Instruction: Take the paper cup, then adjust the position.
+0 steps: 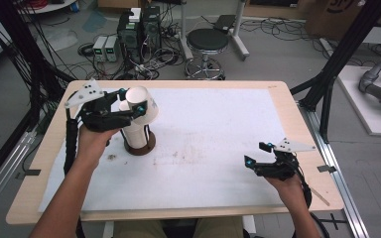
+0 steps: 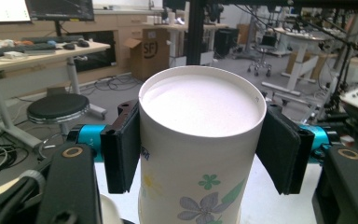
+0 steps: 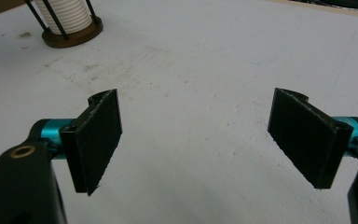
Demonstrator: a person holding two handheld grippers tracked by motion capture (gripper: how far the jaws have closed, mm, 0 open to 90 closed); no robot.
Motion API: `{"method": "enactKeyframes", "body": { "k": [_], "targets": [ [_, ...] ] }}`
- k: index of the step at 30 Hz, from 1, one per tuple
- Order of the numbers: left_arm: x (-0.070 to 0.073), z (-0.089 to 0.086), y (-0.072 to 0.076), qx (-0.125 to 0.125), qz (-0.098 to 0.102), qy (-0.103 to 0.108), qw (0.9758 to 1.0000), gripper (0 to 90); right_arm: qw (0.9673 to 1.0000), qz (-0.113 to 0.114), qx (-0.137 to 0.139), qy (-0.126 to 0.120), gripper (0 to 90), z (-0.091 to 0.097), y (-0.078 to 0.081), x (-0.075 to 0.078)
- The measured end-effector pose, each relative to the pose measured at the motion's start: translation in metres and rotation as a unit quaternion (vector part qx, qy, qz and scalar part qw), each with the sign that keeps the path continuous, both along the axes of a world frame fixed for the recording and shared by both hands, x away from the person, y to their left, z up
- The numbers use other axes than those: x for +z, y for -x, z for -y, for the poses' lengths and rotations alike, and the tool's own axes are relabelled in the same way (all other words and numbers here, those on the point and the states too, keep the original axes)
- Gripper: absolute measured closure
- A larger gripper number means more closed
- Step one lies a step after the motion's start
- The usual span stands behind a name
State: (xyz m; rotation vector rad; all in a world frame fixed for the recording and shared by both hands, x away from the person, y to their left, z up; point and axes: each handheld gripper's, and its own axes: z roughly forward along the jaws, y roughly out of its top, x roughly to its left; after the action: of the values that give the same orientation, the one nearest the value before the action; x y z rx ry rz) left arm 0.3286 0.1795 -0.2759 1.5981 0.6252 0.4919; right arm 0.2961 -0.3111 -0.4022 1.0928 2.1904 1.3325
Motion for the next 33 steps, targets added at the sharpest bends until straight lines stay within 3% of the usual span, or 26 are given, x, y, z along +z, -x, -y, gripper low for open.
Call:
{"method": "enactKeyframes", "body": {
  "k": [3, 10, 16, 19, 22, 23, 24, 27, 28, 33],
  "targets": [
    [-0.008, 0.007, 0.001, -0.009, -0.002, -0.013, 0.9999, 36.1, 0.9998, -0.001, 0.017, -0.005, 17.6, -0.004, -0.002, 0.002],
    [-0.022, 0.019, 0.004, -0.034, -0.013, -0.018, 0.9992, 36.0, 0.9988, 0.003, 0.049, -0.007, 17.6, -0.017, -0.004, 0.008],
    [-0.034, 0.029, 0.009, -0.056, -0.02, -0.027, 0.9979, 36.0, 0.9958, 0.002, 0.089, -0.02, 17.6, -0.032, -0.009, 0.012],
    [-0.043, 0.034, 0.013, -0.066, -0.024, -0.031, 0.9971, 36.0, 0.9923, 0.005, 0.121, -0.026, 17.7, -0.047, -0.015, 0.015],
    [-0.052, 0.038, 0.016, -0.072, -0.029, -0.034, 0.9964, 36.0, 0.9905, 0.003, 0.135, -0.026, 17.7, -0.054, -0.017, 0.016],
    [-0.055, 0.04, 0.017, -0.075, -0.031, -0.034, 0.9961, 36.0, 0.9878, 0.0, 0.154, -0.023, 17.7, -0.062, -0.02, 0.016],
    [-0.057, 0.041, 0.018, -0.076, -0.032, -0.033, 0.996, 36.0, 0.9878, 0.0, 0.154, -0.023, 17.7, -0.062, -0.02, 0.016],
    [-0.067, 0.046, 0.022, -0.087, -0.037, -0.036, 0.9949, 36.0, 0.9827, 0.0, 0.184, -0.023, 17.7, -0.077, -0.023, 0.017],
    [-0.067, 0.046, 0.022, -0.087, -0.037, -0.036, 0.9949, 35.9, 0.9827, 0.0, 0.184, -0.023, 17.7, -0.077, -0.023, 0.017],
    [-0.074, 0.054, 0.025, -0.1, -0.042, -0.04, 0.9933, 35.9, 0.9768, 0.005, 0.212, -0.03, 17.7, -0.089, -0.02, 0.016]
  ]
}}
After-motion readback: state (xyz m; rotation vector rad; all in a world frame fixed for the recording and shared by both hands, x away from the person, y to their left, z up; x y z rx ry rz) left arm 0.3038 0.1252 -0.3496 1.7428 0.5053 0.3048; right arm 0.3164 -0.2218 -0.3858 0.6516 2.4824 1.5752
